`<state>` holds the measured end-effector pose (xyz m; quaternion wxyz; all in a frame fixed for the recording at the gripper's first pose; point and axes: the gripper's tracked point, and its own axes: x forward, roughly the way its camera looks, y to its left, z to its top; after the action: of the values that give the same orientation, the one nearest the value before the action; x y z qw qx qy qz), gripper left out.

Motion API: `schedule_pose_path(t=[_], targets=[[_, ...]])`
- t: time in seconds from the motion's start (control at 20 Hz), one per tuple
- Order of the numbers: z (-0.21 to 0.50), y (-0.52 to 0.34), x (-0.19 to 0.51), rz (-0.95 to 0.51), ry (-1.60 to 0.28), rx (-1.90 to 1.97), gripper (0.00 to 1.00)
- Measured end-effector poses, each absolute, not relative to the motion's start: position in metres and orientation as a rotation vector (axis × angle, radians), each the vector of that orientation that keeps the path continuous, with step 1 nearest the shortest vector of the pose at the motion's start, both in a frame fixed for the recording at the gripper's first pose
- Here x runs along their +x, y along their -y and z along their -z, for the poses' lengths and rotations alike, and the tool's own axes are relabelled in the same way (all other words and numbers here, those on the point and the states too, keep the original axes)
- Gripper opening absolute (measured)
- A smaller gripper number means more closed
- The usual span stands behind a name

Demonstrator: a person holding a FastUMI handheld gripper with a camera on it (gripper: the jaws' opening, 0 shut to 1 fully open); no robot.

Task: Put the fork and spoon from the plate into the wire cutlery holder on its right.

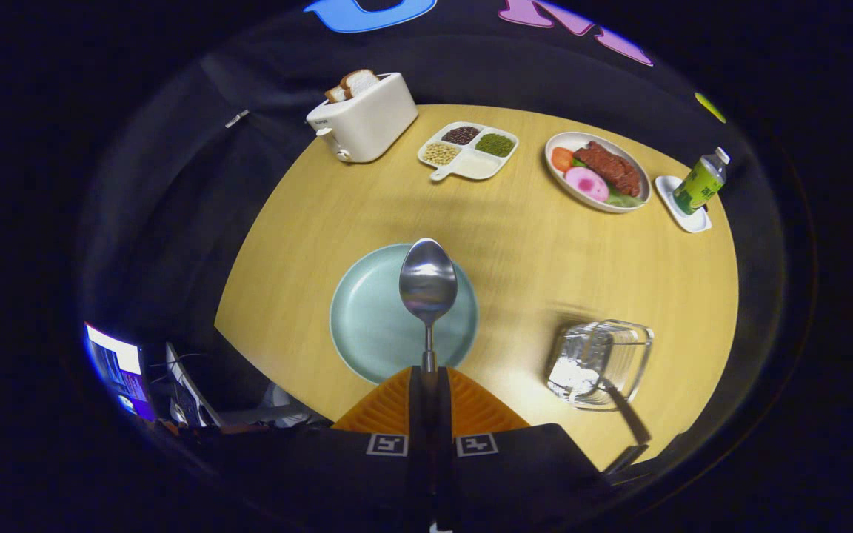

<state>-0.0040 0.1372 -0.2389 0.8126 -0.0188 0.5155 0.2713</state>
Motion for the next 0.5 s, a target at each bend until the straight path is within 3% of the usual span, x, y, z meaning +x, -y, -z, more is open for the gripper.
schedule_pose_path(t=[0.15,0.5], targets=[[0.226,-0.073,0.002,-0.555,-1.154,-0.154,0.09],[0.259,0.009,-0.011,-0.507,-1.484,-0.352,0.09]])
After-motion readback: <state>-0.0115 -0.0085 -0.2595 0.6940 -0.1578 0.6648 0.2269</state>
